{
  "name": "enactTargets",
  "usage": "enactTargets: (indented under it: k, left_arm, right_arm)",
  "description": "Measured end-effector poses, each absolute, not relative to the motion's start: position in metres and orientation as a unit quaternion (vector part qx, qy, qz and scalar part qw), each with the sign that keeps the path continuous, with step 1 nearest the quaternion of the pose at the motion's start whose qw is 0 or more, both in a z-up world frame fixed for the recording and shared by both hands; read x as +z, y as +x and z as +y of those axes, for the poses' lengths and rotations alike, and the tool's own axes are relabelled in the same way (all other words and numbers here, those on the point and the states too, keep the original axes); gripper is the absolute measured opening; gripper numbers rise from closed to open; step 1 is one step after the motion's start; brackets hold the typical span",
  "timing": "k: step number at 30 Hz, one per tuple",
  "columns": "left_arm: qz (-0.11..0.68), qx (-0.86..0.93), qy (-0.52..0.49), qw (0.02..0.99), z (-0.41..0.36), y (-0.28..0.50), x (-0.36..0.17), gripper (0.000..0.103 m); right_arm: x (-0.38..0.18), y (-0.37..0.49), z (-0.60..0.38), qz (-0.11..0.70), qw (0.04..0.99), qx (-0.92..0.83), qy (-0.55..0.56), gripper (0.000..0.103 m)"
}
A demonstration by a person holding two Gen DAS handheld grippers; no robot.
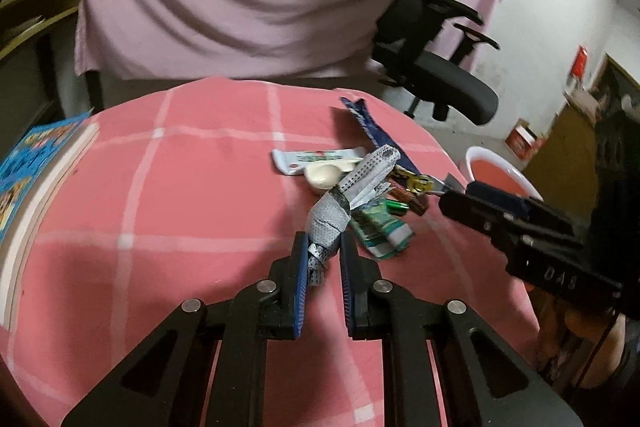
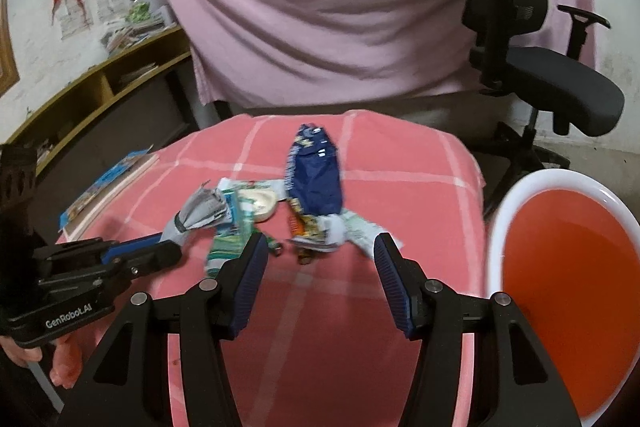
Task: Collect trash
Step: 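Close left tool on grey foil tube while right tool grasps green-white carton, then lift both held items and carry them over the orange bucket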
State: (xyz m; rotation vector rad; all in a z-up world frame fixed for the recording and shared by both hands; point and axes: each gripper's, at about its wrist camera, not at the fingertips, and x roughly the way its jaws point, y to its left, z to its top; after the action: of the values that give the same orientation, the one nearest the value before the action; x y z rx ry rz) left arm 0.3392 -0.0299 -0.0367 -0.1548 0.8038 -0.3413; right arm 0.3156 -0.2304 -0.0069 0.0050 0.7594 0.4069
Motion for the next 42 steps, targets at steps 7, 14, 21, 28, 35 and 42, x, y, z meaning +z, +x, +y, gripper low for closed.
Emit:
enactTargets:
  k: [7, 14, 21, 28, 35, 42]
  left_arm:
    - [0.390, -0.117, -0.119, 0.905, 0.001, 0.329, -0.033, 0.012]
    - [0.389, -0.102, -0.149, 0.904, 0.027, 0.321, -0.030, 0.012]
    - [0.364, -0.094, -0.135, 0.917, 0.022, 0.307, -0.024, 0.012]
    - [0.308, -0.084, -0.137, 0.938, 0.014, 0.295, -0.012, 0.012]
    - [0.227, -0.091, -0.114, 0.963, -0.010, 0.265, 0.009, 0.012]
    - [0.184, -0.099, -0.094, 0.974, -0.052, 0.247, 0.033, 0.012]
  right_arm:
    - [-0.013, 0.317, -0.206, 0.385, 0.892, 0.238, -0.004, 0.047]
    - [-0.024, 0.320, -0.189, 0.416, 0.872, 0.256, -0.016, 0.041]
    - [-0.027, 0.322, -0.193, 0.422, 0.868, 0.262, -0.004, 0.022]
    - [-0.009, 0.303, -0.198, 0.359, 0.896, 0.263, -0.002, 0.022]
    - [0.018, 0.269, -0.226, 0.245, 0.935, 0.256, 0.023, 0.022]
    - [0.045, 0.240, -0.260, 0.143, 0.960, 0.239, 0.022, 0.022]
